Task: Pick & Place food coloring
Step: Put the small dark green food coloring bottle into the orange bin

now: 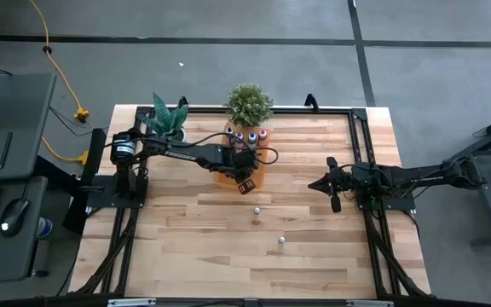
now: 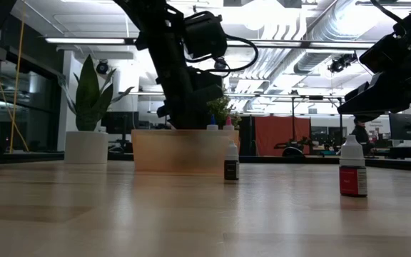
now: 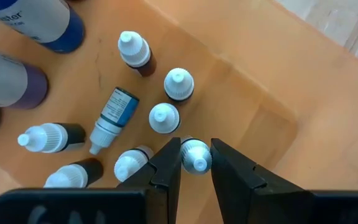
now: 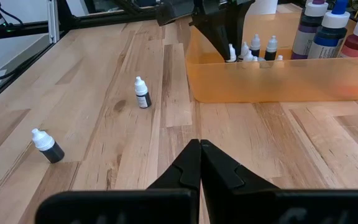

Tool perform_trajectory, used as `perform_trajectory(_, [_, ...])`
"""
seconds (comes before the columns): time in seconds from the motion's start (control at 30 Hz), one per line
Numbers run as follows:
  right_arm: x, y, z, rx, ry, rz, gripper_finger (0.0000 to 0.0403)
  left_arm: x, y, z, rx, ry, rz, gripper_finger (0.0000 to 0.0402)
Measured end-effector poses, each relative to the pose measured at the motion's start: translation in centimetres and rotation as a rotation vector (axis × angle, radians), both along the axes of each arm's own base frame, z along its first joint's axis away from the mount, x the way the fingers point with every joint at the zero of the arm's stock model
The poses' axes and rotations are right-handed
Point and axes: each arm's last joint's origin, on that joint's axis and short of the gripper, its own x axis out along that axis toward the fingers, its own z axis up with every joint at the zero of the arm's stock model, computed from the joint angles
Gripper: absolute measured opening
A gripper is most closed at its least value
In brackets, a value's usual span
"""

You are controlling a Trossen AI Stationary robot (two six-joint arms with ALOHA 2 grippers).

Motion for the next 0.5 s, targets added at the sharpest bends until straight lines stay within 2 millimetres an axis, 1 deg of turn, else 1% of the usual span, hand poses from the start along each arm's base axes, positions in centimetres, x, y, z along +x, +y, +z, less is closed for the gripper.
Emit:
perform_trajectory(0.27, [0.00,0.00,0.00,0.000,0.000,0.000,0.0000,0.05,-0.01,0.02,0.026,0.010,-0.062,0.0077])
perform_trajectory(0.5, [0.00,0.00,0.00,0.000,0.000,0.001,0.0000,0.31,-0.10,0.13,0.003,-0.018,-0.097,0.0082])
